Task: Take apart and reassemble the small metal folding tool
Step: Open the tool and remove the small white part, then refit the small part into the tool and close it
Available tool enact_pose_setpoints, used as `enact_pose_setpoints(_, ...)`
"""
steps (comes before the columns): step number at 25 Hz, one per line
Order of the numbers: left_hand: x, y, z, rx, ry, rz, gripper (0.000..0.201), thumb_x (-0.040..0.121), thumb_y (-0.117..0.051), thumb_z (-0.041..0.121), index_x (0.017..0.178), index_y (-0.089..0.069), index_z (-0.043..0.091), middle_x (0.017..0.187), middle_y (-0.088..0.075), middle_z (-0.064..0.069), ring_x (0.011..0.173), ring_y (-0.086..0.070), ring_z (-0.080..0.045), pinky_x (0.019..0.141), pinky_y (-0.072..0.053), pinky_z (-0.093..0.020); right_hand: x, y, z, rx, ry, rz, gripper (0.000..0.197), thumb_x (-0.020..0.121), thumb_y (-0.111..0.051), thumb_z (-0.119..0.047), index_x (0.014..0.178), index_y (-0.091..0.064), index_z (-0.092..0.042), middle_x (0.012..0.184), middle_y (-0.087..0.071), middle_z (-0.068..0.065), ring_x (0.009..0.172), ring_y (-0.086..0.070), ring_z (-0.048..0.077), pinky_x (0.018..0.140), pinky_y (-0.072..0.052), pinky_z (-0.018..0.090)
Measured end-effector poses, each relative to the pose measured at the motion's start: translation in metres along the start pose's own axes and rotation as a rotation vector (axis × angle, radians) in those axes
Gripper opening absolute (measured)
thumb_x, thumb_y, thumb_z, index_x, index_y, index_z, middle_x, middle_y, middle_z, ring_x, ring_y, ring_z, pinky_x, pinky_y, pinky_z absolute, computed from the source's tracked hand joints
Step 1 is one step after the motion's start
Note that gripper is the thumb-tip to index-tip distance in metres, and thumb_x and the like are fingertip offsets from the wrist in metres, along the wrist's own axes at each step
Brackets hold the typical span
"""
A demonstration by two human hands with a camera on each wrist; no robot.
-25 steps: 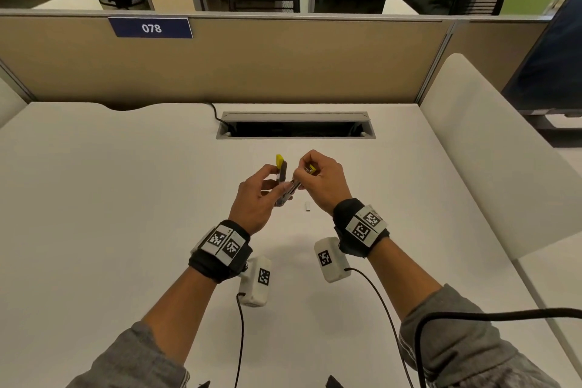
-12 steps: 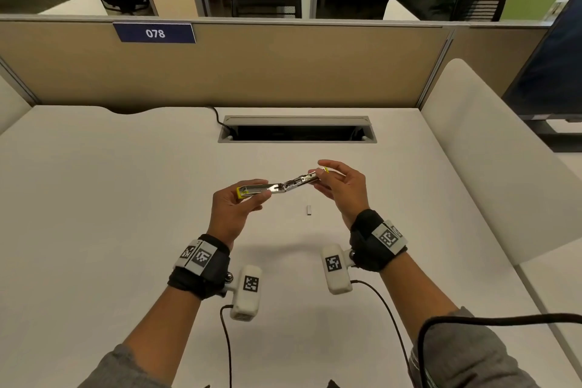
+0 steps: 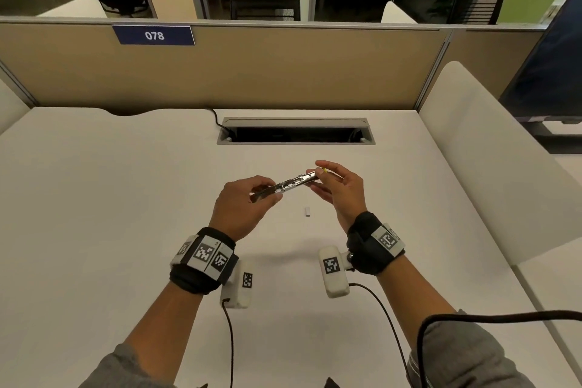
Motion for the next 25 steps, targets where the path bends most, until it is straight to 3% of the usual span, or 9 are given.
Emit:
enact_pose_setpoints(3,0.002,-0.013,0.018,0.049,-0.089,-0.039,0.025,0.085,-0.067,0.028,0.109,-0.069,0.02,0.094,-0.071,0.003,0.08,-0.064,-0.014,0.075,-0.053,-0.029,-0.004,-0.01,0.004,-0.009,-0.017,-0.043,0.026,0.093,-0.059,-0.009,0.118,-0.062,-0.003,0.107,-0.072,0.019,0.092,-0.073,0.028,0.073,-0.059,0.023)
enact_pose_setpoints(6,0.002,-0.018,0.022,0.064,-0.133,0.008,0.025,0.087,-0.065,0.029,0.11,-0.069,0.019,0.098,-0.073,0.001,0.079,-0.061,-0.014,0.072,-0.051,-0.03,-0.006,-0.016,0.004,-0.052,-0.001,-0.071,0.027,0.095,-0.056,-0.011,0.121,-0.061,-0.008,0.108,-0.072,0.014,0.092,-0.072,0.021,0.074,-0.059,0.024)
enact_pose_setpoints(9,0.002,-0.015,0.017,0.084,-0.112,0.063,0.026,0.086,-0.065,0.031,0.109,-0.071,0.019,0.096,-0.074,0.0,0.078,-0.062,-0.017,0.071,-0.054,-0.036,-0.007,-0.01,-0.007,-0.299,0.177,-0.004,0.025,0.095,-0.055,-0.011,0.119,-0.062,-0.015,0.116,-0.068,0.005,0.102,-0.066,0.016,0.08,-0.056,0.027)
enact_pose_setpoints(12,0.002,-0.008,0.016,0.122,-0.091,0.116,0.025,0.086,-0.066,0.032,0.107,-0.072,0.021,0.093,-0.074,0.001,0.074,-0.061,-0.016,0.069,-0.054,-0.035,-0.015,-0.012,-0.019,-0.585,0.381,0.031,0.025,0.091,-0.058,-0.009,0.113,-0.066,-0.017,0.122,-0.063,0.001,0.106,-0.059,0.011,0.081,-0.051,0.024)
enact_pose_setpoints(15,0.001,-0.006,0.015,0.143,-0.07,0.134,0.025,0.085,-0.067,0.032,0.106,-0.072,0.021,0.095,-0.075,0.001,0.073,-0.061,-0.015,0.069,-0.054,-0.034,-0.019,-0.017,-0.02,-0.771,0.491,0.024,0.026,0.09,-0.059,-0.015,0.115,-0.067,-0.018,0.124,-0.061,0.0,0.109,-0.058,0.012,0.083,-0.055,0.03)
enact_pose_setpoints(18,0.0,-0.006,0.014,0.155,-0.053,0.143,0.025,0.085,-0.067,0.033,0.107,-0.072,0.021,0.098,-0.076,0.0,0.075,-0.064,-0.017,0.071,-0.057,-0.038,-0.02,-0.019,-0.019,-0.878,0.531,0.032,0.028,0.09,-0.059,-0.02,0.117,-0.066,-0.022,0.128,-0.059,0.001,0.113,-0.057,0.015,0.085,-0.055,0.033)
enact_pose_setpoints(22,0.0,-0.007,0.016,0.162,-0.039,0.154,0.026,0.085,-0.067,0.033,0.108,-0.071,0.02,0.098,-0.076,-0.001,0.076,-0.066,-0.02,0.072,-0.058,-0.043,-0.024,-0.023,-0.024,-0.948,0.567,0.058,0.027,0.088,-0.06,-0.023,0.113,-0.068,-0.022,0.131,-0.059,0.001,0.114,-0.057,0.016,0.082,-0.053,0.029)
enact_pose_setpoints(25,0.0,-0.008,0.021,0.173,-0.048,0.151,0.027,0.085,-0.067,0.032,0.108,-0.071,0.019,0.099,-0.076,-0.002,0.077,-0.066,-0.019,0.073,-0.058,-0.043,-0.024,-0.024,-0.026,-0.906,0.542,0.076,0.027,0.086,-0.059,-0.026,0.112,-0.067,-0.021,0.131,-0.058,0.0,0.113,-0.057,0.015,0.082,-0.057,0.036)
Point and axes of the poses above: each hand's wrist, its own x-axis towards the middle knuckle, its own y-axis out of the back of the hand, z = x × y, the point moved 9 cm from there along x, towards the middle knuckle
